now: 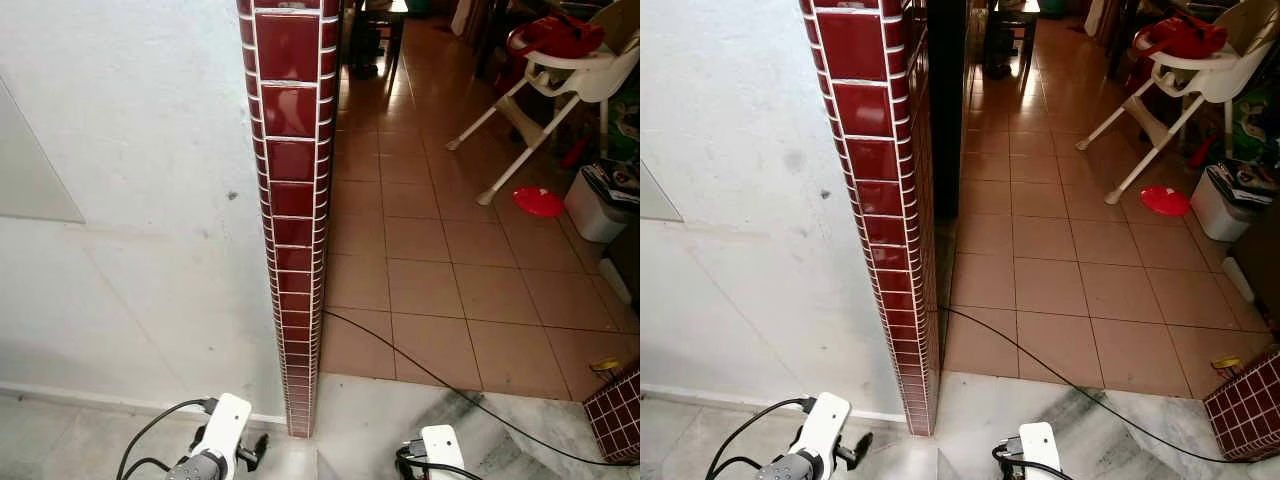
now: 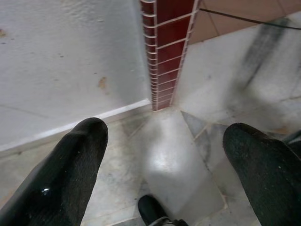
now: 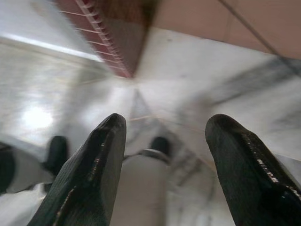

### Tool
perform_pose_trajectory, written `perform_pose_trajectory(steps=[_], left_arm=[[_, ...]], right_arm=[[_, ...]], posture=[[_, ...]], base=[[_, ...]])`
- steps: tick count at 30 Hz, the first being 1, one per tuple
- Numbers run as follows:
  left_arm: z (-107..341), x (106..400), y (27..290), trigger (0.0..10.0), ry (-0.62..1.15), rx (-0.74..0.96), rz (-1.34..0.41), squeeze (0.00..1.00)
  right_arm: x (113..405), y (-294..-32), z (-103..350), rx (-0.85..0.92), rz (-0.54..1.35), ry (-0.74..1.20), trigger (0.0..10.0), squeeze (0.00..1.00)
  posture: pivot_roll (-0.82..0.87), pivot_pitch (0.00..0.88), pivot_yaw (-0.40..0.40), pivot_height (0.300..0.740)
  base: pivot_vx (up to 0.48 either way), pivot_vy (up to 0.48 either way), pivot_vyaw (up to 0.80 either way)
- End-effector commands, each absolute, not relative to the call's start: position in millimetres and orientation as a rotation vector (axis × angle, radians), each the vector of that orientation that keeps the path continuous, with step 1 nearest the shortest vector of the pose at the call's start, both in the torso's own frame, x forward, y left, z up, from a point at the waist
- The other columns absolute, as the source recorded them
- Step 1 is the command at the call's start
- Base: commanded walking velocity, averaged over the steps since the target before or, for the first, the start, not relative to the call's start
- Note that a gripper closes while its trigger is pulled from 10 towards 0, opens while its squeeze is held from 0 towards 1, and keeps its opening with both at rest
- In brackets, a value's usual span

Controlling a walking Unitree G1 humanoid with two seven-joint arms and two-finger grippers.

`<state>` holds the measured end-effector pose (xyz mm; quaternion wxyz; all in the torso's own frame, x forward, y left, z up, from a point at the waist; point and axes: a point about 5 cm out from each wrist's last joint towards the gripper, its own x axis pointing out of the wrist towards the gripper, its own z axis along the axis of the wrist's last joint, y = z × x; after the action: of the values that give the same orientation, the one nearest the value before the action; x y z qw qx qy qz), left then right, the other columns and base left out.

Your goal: Hang keys on a hook

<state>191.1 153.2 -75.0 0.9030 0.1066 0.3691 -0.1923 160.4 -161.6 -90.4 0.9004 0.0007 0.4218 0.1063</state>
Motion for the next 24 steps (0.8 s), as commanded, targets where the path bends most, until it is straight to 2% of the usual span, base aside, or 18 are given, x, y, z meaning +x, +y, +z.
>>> perform_pose_trajectory(steps=[1,5,6,13,24], left_arm=[[-75,190,154,10.0,0.768,0.227,-0.43,0.0],[-77,187,153,10.0,0.797,0.165,-0.427,0.0],[-79,184,154,10.0,0.823,0.083,-0.377,0.0],[-83,179,160,10.0,0.842,-0.015,-0.212,0.0],[-84,177,158,10.0,0.848,0.013,-0.244,0.0]], right_arm=[[161,-159,-90,0.007,0.252,0.864,10.0,0.0],[160,-162,-90,0.011,0.233,0.875,10.0,0.0],[160,-167,-90,0.009,0.196,0.877,10.0,0.0],[159,-175,-91,0.046,0.102,0.879,10.0,0.0],[157,-175,-91,0.026,0.129,0.885,10.0,0.0]], posture=[[-0.02,0.0,-0.018,0.74],[-0.02,0.0,-0.017,0.74],[-0.02,0.0,-0.018,0.74],[-0.02,0.0,-0.024,0.74],[0.0,0.0,-0.04,0.74]], base=[[0.0,0.0,0.0],[0.0,0.0,0.0],[0.0,0.0,0.0],[0.0,0.0,0.0],[0.0,0.0,0.0]])
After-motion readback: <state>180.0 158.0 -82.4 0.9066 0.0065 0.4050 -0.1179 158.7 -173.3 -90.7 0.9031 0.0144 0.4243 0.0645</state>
